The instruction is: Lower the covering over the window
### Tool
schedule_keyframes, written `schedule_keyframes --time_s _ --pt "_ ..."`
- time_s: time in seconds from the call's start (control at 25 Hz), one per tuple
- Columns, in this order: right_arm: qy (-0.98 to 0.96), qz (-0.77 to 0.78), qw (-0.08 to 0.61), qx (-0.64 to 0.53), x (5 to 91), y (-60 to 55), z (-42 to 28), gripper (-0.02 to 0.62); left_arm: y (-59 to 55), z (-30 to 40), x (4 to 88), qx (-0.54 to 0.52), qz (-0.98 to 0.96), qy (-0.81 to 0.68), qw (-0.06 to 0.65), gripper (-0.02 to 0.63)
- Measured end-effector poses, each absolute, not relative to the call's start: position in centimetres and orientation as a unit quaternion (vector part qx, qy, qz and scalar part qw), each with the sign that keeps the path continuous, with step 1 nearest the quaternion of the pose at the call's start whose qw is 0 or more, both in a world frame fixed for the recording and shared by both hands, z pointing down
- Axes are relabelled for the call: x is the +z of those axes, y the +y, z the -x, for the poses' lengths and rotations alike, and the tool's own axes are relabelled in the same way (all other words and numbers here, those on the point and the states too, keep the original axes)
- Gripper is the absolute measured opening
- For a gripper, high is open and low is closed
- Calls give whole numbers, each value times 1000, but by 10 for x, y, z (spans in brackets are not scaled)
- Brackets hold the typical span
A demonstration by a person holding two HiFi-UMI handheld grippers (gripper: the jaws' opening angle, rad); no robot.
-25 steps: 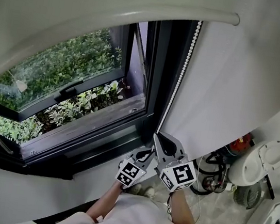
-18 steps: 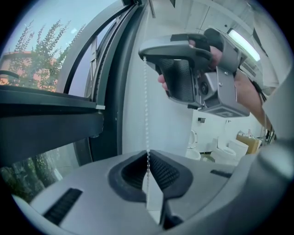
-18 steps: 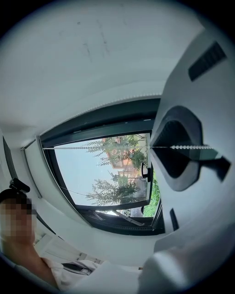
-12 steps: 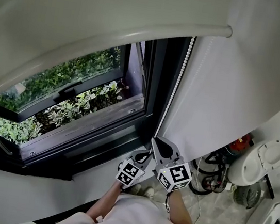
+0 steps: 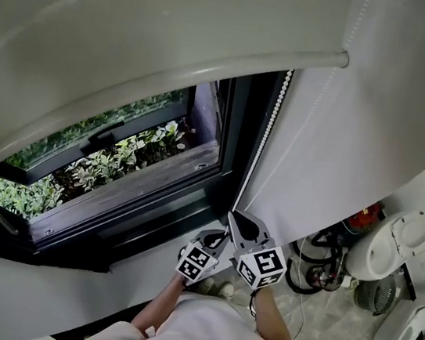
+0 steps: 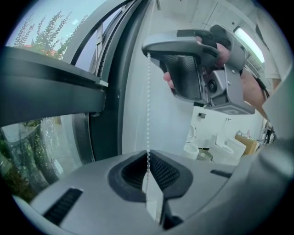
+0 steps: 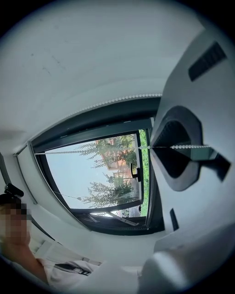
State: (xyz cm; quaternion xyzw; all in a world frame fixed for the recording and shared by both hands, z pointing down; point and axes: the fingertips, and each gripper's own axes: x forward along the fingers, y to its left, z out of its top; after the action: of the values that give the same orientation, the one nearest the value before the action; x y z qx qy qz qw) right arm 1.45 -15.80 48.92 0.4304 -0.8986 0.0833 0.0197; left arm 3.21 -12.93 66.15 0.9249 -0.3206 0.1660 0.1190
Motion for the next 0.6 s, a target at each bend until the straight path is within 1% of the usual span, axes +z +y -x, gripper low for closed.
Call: schedule_keyframes --time_s 0.32,0.6 --pt "-895 -433 24 104 514 -156 -17 -2 -120 -31 685 186 -922 -313 135 23" --pt "-895 -432 22 112 521 -156 -19 -3 -114 -22 683 182 -915 -328 147 25"
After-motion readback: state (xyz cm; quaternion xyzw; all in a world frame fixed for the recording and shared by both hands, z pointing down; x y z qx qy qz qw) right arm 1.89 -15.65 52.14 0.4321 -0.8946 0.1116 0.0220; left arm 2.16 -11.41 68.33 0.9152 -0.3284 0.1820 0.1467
